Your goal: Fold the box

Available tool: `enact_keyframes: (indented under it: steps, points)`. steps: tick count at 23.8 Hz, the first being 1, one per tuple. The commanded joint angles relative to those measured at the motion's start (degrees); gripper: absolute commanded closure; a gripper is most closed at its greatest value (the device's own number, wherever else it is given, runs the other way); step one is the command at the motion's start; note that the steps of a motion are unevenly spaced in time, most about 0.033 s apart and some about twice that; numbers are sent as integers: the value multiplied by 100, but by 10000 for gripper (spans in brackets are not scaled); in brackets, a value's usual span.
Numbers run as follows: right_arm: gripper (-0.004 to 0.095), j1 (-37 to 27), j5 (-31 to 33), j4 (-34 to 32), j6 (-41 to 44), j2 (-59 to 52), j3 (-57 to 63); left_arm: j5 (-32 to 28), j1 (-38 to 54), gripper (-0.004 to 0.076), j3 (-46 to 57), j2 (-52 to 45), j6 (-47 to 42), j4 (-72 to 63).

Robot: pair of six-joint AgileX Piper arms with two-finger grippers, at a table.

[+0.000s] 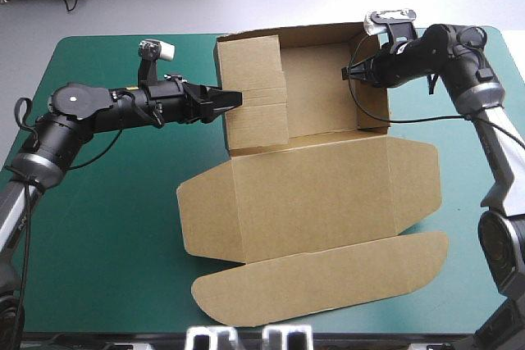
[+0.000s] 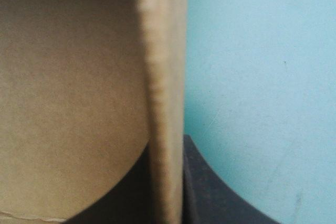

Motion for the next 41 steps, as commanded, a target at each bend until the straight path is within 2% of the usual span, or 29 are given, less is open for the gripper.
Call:
enact_keyframes:
  steps: [1, 4, 7, 11, 14, 16, 17, 18, 19, 20, 23, 26, 29, 32, 36, 41]
  points:
    - [927, 16, -325, 257, 95, -271, -174, -938, -438, 232, -158, -203, -722, 498]
    - [927, 16, -324, 281, 95, -271, -174, -1677, -953, 234, -158, -141, -1289, 1403]
    - [928, 16, -268, 378, 95, -271, -174, -2166, -1335, 245, -168, -29, -2375, 2640]
    - [927, 16, -134, 625, -58, -271, -174, -2089, -1448, 245, -337, 181, -3703, 3975]
    - [928, 16, 12, 811, -150, -271, -174, -2106, -1448, 247, -496, 246, -4162, 4345]
    - [928, 16, 140, 1044, -269, -271, -174, -2063, -1448, 310, -680, 307, -4502, 4623]
    - [928, 16, 243, 1036, -305, -271, -174, -1984, -1448, 434, -786, 348, -4634, 4800]
    - [928, 16, 303, 969, -294, -271, -174, -1958, -1448, 499, -817, 374, -4634, 4818]
    - [928, 16, 417, 810, -205, -271, -174, -1955, -1463, 671, -848, 412, -4634, 4828]
    - [927, 16, 460, 690, -164, -271, -174, -1957, -1477, 729, -848, 451, -4618, 4838]
    - [927, 16, 599, 354, -124, -227, -174, -1596, -1477, 729, -886, 707, -4606, 4771]
    - [927, 16, 1004, 179, -62, -14, -162, -887, -1532, 734, -1187, 1198, -4561, 4705]
    - [927, 85, 1238, -6, 33, 258, -162, -598, -1688, 734, -1592, 1456, -4470, 4774]
    - [927, 312, 1240, -429, 165, 456, -162, -446, -1826, 734, -1960, 1665, -4470, 4816]
    - [927, 678, 1250, -979, 381, 643, -162, 84, -1880, 734, -2377, 1991, -4454, 5014]
    - [927, 917, 1089, -959, 471, 705, -162, 924, -1880, 734, -2506, 2306, -4678, 5705]
